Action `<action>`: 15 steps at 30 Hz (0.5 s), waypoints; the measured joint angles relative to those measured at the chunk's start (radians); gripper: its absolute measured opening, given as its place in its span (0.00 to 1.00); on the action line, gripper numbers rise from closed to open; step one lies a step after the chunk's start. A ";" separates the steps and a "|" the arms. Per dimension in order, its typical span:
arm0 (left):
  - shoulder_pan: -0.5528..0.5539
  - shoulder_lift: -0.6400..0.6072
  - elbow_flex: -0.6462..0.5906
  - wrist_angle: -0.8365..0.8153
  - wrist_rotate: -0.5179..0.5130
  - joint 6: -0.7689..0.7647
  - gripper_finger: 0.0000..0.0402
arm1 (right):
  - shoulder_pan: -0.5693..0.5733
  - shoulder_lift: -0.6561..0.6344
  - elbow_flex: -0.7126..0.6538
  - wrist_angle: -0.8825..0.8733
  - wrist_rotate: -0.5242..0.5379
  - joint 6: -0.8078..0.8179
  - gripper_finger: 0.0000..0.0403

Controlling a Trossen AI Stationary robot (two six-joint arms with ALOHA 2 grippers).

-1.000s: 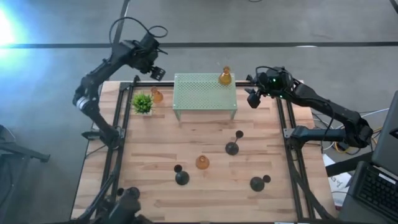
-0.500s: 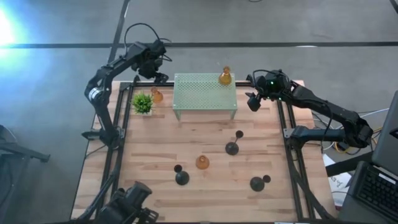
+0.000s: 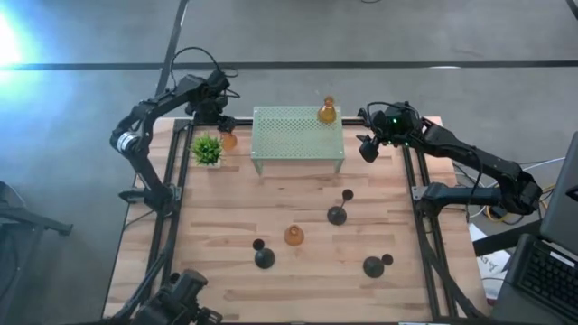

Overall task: Pick & Place candle stick holders
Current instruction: Put the yellow glass candle holder on the shelf

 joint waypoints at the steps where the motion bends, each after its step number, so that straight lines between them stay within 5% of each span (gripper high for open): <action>1: 0.003 0.000 -0.012 0.008 0.002 0.003 0.64 | 0.000 0.000 0.002 0.000 0.000 0.000 0.54; 10: 0.003 0.000 -0.057 0.053 0.004 0.026 0.63 | 0.000 0.000 0.004 0.053 0.000 0.000 0.54; 15: 0.003 0.000 -0.057 0.076 0.004 0.026 0.54 | 0.000 0.000 0.004 0.062 0.000 -0.002 0.54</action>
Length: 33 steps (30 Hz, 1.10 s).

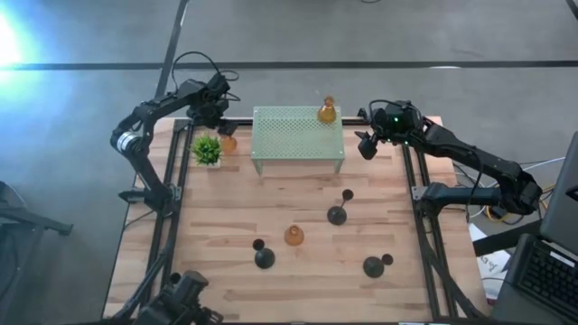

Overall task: Pick & Place candle stick holders
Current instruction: Put the yellow glass candle holder on the shelf

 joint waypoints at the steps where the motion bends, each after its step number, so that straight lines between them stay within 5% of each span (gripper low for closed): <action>1: 0.000 0.000 0.000 0.002 0.000 0.000 0.51 | 0.000 0.000 0.000 0.000 0.000 -0.002 0.54; 16: 0.000 0.013 -0.064 0.115 0.165 0.011 0.10 | 0.000 0.000 0.000 0.000 0.000 -0.011 0.54; 33: -0.004 -0.014 0.092 -0.110 0.131 0.057 0.09 | 0.000 0.000 0.000 0.004 0.001 -0.022 0.54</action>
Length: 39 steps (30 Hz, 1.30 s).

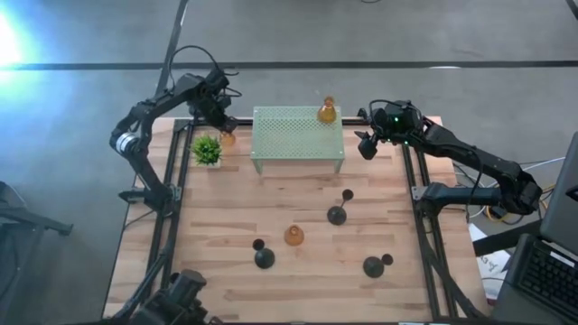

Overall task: Pick & Place candle stick holders
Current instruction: Put the yellow glass candle holder on the shelf

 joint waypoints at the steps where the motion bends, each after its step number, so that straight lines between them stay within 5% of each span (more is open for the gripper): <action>1: -0.001 0.000 0.014 -0.011 0.003 0.000 0.09 | 0.000 0.000 0.000 0.000 0.000 0.000 0.54; 10: -0.001 0.000 0.225 -0.173 0.011 -0.001 0.09 | 0.000 0.000 0.000 0.000 0.001 0.000 0.54; 24: -0.087 0.005 0.558 -0.203 0.098 -0.031 0.09 | 0.000 0.000 -0.001 0.039 0.002 -0.001 0.54; 39: -0.169 0.218 0.776 -0.299 0.071 -0.016 0.09 | 0.000 0.000 -0.001 0.095 0.000 -0.004 0.54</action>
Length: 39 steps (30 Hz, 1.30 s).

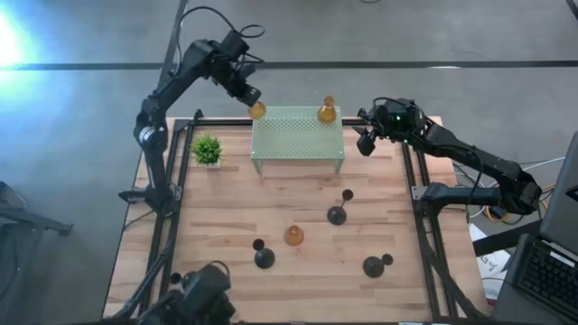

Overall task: Pick & Place candle stick holders
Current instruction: Put the yellow glass candle holder on the shelf

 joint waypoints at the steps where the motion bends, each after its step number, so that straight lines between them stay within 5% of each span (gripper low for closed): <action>1: -0.003 0.016 0.021 -0.012 -0.019 0.005 0.09 | 0.000 0.000 0.000 -0.001 0.000 -0.001 0.54; 11: -0.035 0.166 0.186 -0.068 -0.032 0.013 0.09 | 0.000 0.000 0.000 -0.004 0.000 -0.016 0.54; 39: -0.054 0.192 0.184 -0.008 0.000 0.000 0.09 | 0.000 0.000 -0.003 -0.003 -0.001 -0.023 0.54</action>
